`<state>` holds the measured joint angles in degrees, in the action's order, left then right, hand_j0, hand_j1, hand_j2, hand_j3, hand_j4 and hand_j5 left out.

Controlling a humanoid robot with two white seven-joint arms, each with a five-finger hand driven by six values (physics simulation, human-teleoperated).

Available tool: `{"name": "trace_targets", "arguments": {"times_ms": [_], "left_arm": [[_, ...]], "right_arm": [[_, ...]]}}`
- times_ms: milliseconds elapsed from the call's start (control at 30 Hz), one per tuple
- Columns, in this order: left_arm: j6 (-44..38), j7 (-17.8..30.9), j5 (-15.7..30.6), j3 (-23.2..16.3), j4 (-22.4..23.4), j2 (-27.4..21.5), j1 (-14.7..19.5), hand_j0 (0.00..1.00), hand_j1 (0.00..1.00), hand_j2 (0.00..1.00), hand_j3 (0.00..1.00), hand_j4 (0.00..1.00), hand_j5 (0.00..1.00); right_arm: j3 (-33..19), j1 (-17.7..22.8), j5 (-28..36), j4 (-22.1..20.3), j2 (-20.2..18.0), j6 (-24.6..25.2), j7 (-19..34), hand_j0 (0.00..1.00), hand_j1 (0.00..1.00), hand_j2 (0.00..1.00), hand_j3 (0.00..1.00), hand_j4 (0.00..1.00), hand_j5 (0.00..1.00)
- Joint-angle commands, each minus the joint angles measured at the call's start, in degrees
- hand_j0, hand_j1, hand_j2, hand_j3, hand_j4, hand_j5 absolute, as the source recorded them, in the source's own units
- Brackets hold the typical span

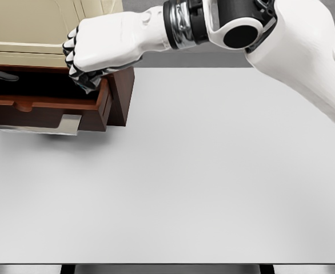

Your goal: Open the cabinet drawer with left arm, and place a switch into the drawer with right arm

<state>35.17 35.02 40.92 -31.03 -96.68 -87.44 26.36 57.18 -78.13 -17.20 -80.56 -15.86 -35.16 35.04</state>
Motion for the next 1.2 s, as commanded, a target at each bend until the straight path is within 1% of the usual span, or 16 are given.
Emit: {"name": "trace_targets", "arguments": {"times_ms": [0, 167, 367, 433, 500, 567, 733, 867, 900, 1167], "left_arm": [[-0.2, 0.0, 0.2, 0.0, 0.0, 0.0, 0.0, 1.00, 1.00, 1.00, 1.00, 1.00, 1.00], [-0.2, 0.0, 0.1, -0.1, 0.0, 0.0, 0.1, 1.00, 1.00, 1.00, 1.00, 1.00, 1.00], [-0.2, 0.0, 0.0, -0.1, 0.0, 0.1, 0.0, 1.00, 1.00, 1.00, 1.00, 1.00, 1.00], [-0.2, 0.0, 0.0, -0.2, 0.0, 0.1, 0.0, 1.00, 1.00, 1.00, 1.00, 1.00, 1.00], [-0.2, 0.0, -0.1, -0.3, 0.0, 0.1, 0.0, 1.00, 1.00, 1.00, 1.00, 1.00, 1.00], [-0.2, 0.0, -0.8, -0.3, 0.0, 0.2, 0.0, 1.00, 1.00, 1.00, 1.00, 1.00, 1.00], [-0.2, 0.0, -1.1, -0.5, 0.1, 0.2, 0.0, 1.00, 1.00, 1.00, 1.00, 1.00, 1.00], [-0.2, 0.0, -1.2, -0.4, 0.1, 0.2, 0.0, 1.00, 1.00, 1.00, 1.00, 1.00, 1.00], [-0.2, 0.0, -1.2, -0.5, 0.1, 0.2, -0.1, 1.00, 1.00, 1.00, 1.00, 1.00, 1.00], [-0.2, 0.0, -1.9, -0.4, 0.1, 0.5, -0.1, 1.00, 1.00, 1.00, 1.00, 1.00, 1.00]], "right_arm": [[0.0, -0.1, 0.1, 1.5, 1.4, 0.2, 0.0, 0.31, 0.31, 0.31, 0.31, 0.31, 0.31], [0.0, -0.5, 0.1, 5.0, 2.8, 0.2, 0.0, 0.31, 0.31, 0.31, 0.31, 0.31, 0.31], [0.6, -1.0, -0.4, 6.8, 5.2, 0.2, 0.0, 0.31, 0.31, 0.31, 0.31, 0.31, 0.31], [0.9, -1.5, -0.5, 8.6, 6.2, 0.2, 0.0, 0.31, 0.31, 0.31, 0.31, 0.31, 0.31], [0.9, -1.6, -0.5, 9.4, 6.4, 0.2, 0.0, 0.31, 0.31, 0.31, 0.31, 0.31, 0.31], [1.4, -1.8, -0.6, 11.2, 7.6, 0.2, 0.0, 0.31, 0.31, 0.31, 0.31, 0.31, 0.31], [2.1, -2.2, -0.6, 12.7, 8.7, 0.2, 0.0, 0.31, 0.31, 0.31, 0.31, 0.31, 0.31], [2.2, -3.0, -0.6, 14.7, 9.4, 0.2, 0.0, 0.31, 0.31, 0.31, 0.31, 0.31, 0.31], [2.2, -3.0, -0.7, 16.1, 10.4, 0.2, 0.0, 0.31, 0.31, 0.31, 0.31, 0.31, 0.31], [2.2, -3.3, -1.1, 16.8, 10.5, 0.2, 0.0, 0.31, 0.31, 0.31, 0.31, 0.31, 0.31]]}}
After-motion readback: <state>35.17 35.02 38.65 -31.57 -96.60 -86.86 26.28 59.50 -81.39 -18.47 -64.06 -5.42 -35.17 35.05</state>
